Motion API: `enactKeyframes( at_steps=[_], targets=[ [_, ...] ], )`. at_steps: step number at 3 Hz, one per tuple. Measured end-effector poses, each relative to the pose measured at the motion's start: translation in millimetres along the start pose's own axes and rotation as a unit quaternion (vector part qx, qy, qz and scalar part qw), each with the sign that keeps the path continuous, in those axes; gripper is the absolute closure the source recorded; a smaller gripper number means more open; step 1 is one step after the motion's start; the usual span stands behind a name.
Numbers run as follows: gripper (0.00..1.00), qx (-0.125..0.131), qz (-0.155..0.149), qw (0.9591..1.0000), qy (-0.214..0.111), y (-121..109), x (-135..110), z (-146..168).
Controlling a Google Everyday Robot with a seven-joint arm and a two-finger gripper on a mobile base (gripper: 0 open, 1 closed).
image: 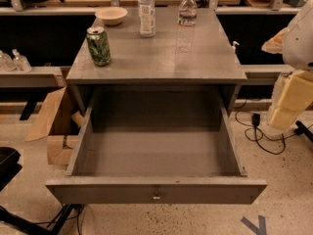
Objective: Place water bottle into top drawer
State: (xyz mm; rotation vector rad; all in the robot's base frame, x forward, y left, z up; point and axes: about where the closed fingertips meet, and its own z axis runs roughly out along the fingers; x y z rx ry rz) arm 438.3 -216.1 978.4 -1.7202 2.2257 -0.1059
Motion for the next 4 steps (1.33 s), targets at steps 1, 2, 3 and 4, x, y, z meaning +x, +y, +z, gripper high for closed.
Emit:
enactKeyframes(
  at_steps=[1, 2, 3, 4],
  targets=[
    [0.00, 0.000, 0.000, 1.0000, 0.000, 0.0, 0.0, 0.0],
    [0.00, 0.017, 0.003, 0.9994, -0.029, -14.0, -2.4, 15.9],
    [0.00, 0.058, 0.017, 0.9937, -0.095, -59.8, -6.0, 36.8],
    [0.00, 0.098, 0.066, 0.9770, -0.178, -118.1, -11.6, 51.3]
  ],
)
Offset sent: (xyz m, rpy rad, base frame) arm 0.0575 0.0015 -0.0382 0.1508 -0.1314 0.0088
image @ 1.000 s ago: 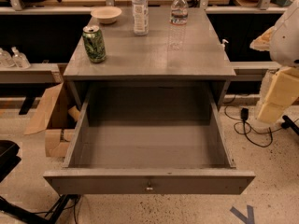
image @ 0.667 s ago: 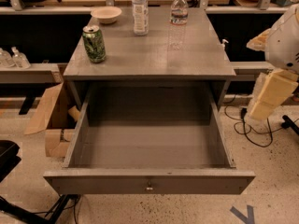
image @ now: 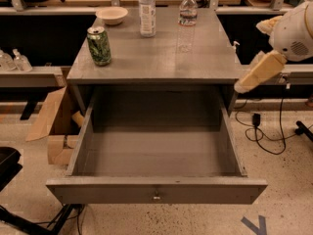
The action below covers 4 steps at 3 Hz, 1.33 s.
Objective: Place water bottle into top drawer
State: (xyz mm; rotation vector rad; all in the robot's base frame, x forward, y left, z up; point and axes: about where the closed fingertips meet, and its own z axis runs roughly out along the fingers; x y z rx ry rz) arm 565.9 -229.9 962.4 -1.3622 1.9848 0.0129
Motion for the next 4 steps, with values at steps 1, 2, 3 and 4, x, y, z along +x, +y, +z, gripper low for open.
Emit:
enactKeyframes(
  at_steps=[1, 2, 3, 4],
  targets=[
    [0.00, 0.029, 0.038, 0.9959, -0.076, -41.6, -19.1, 30.5],
    [0.00, 0.068, 0.074, 0.9773, -0.186, -82.3, -41.1, 70.4],
    [0.00, 0.094, 0.089, 0.9590, -0.252, -107.3, -60.9, 92.2],
    [0.00, 0.094, 0.091, 0.9579, -0.256, -109.8, -63.2, 95.7]
  ],
)
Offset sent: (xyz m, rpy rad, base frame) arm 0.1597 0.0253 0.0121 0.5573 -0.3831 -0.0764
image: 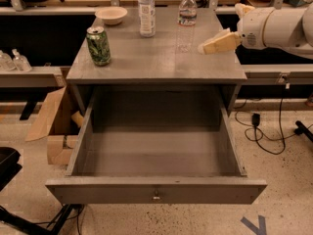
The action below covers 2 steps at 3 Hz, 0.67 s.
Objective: Place water bottle into top drawer
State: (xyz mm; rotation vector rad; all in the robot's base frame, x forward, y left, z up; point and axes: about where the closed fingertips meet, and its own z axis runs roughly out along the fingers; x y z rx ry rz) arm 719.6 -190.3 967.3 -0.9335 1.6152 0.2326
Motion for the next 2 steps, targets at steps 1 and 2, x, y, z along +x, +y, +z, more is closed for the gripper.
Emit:
enactKeyframes(
  at_steps=[1, 2],
  targets=[
    [0.00, 0.000, 0.013, 0.9997, -0.022, -9.2, -2.8, 28.1],
    [0.00, 0.010, 0.046, 0.9976, -0.050, -31.0, -5.7, 74.3]
  ],
)
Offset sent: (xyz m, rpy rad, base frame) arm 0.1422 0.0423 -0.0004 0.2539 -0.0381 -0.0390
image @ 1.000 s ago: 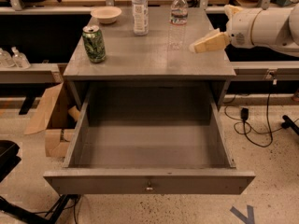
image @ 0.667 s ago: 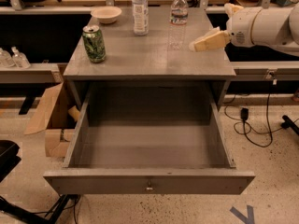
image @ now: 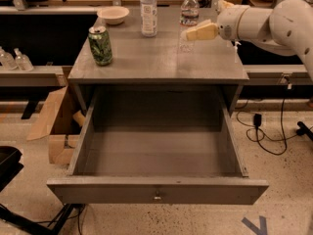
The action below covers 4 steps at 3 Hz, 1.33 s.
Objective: Place water bottle into top drawer
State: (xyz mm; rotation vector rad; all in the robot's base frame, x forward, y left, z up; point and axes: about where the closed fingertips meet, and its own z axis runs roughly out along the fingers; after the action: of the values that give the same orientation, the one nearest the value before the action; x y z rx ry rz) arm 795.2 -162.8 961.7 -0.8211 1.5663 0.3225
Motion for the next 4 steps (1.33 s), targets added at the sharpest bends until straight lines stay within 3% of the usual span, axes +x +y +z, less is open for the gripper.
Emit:
enactKeyframes(
  at_steps=[2, 4],
  targets=[
    [0.00, 0.018, 0.039, 0.9984, -0.038, -23.4, -10.1, 62.1],
    [0.00, 0.038, 0.077, 0.9949, -0.052, -38.0, 0.0, 87.2]
  ],
)
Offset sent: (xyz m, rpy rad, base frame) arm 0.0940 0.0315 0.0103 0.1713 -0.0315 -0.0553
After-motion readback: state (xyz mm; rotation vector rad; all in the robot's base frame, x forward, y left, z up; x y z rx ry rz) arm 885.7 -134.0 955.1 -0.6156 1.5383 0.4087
